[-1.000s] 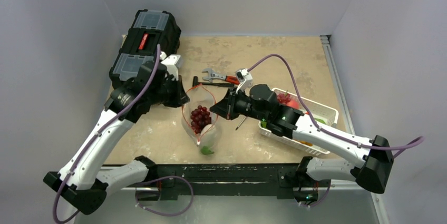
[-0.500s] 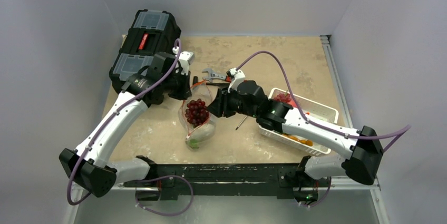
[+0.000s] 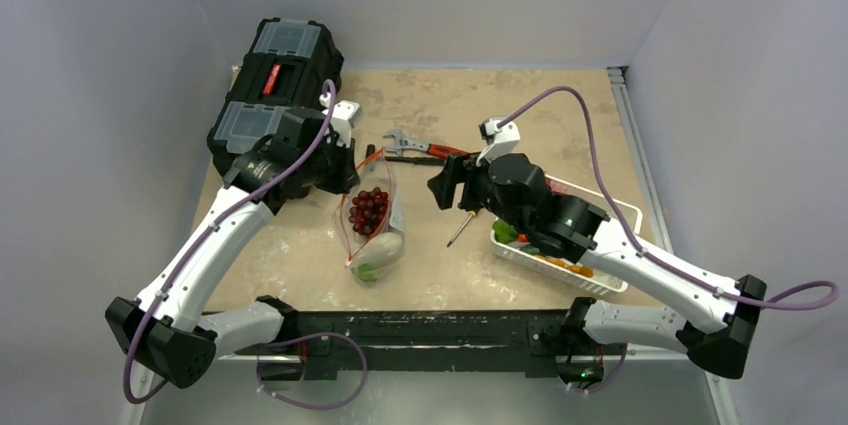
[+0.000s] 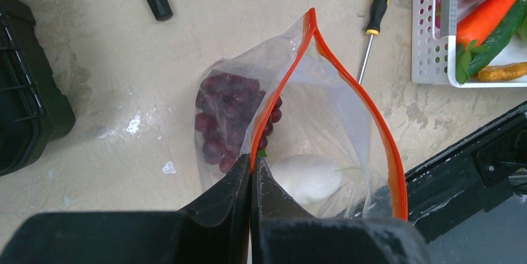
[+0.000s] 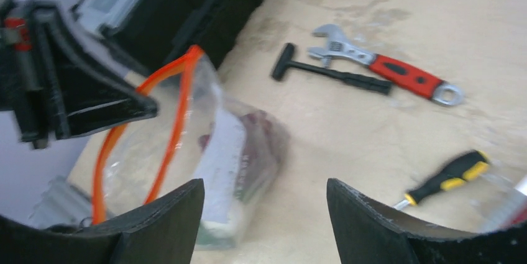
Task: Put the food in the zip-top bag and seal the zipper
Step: Adjust the zipper food storage bag at the center of the board, then pick up the fake fruit from the bin.
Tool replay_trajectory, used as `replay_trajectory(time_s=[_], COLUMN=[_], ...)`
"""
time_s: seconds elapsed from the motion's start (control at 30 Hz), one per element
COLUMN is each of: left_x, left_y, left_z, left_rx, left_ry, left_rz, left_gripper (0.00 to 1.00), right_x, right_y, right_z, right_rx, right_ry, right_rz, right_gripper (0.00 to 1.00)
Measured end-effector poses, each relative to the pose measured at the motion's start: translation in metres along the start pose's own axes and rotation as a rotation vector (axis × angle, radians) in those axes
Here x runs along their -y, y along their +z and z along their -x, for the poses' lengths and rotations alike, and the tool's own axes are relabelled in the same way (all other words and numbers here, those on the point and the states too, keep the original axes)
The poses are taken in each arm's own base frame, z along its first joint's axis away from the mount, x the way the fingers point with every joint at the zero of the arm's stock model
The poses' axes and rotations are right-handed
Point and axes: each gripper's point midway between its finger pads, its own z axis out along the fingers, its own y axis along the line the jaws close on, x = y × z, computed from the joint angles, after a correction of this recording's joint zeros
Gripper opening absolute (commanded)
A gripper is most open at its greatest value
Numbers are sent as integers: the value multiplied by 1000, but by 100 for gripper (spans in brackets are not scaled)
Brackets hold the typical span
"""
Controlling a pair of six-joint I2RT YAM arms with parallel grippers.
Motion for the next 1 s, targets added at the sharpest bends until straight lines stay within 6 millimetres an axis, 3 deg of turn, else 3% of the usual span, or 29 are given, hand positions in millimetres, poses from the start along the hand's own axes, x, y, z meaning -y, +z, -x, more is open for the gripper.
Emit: replay_trajectory(time_s=[0.13,0.23,0.4,0.53,0.73,1.0], left_x=[-1,-1,-2,-2,-2,-3], left_y=[0,-1,-3,-3,-3,-1], left_z=[-2,-1,0,0,0,-3], left_rx=[2,7,14,14,15,6], left_ry=[1,1,3,4,5,7], left_rz=[5,7,8,8,9,10], left_gripper=[0,0,0,0,0,0], right_x=[39,86,177,222,261,276], right_y=[-12,-17,-25,-31,-25,-5], right_z=[15,19,4,-13,-25,-45], right_rx=[83,124,135,113,101,70], right_ry=[21,70,152,191,248,265], right_rz=[-175,-318,-566,-695,-785,-794], right_gripper=[75,75,80,83,79,75])
